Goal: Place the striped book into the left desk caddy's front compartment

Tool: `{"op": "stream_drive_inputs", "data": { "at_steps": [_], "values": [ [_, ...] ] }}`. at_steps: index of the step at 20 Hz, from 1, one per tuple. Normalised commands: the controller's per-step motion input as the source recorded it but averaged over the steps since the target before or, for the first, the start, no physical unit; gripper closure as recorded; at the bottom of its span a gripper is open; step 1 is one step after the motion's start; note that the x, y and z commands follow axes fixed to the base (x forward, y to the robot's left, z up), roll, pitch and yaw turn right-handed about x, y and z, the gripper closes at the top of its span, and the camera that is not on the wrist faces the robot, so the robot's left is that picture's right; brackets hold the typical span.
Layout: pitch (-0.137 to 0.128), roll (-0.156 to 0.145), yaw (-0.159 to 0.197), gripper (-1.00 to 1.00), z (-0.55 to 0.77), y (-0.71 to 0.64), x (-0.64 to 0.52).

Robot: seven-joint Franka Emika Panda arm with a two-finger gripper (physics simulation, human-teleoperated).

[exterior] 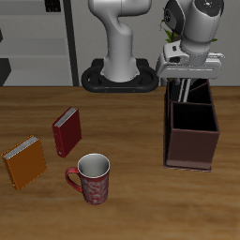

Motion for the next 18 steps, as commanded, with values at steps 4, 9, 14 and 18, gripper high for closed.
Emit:
{"op": "stream_drive_inputs", "data": {
  "at_steps": [4, 9, 14, 18],
  "values": [
    [0.015, -0.001, -0.034, 1.0, -0.14, -0.06, -0.02],
    [0.026, 0.01, -0.02, 1.0, -0.16, 0.03, 0.02],
    [0.037, 0.009, -0.014, 1.0, -0.21, 0.06, 0.06],
    [0.017, 0.0, -0.004, 1.0, -0.12, -0.02, 0.05]
  ]
}}
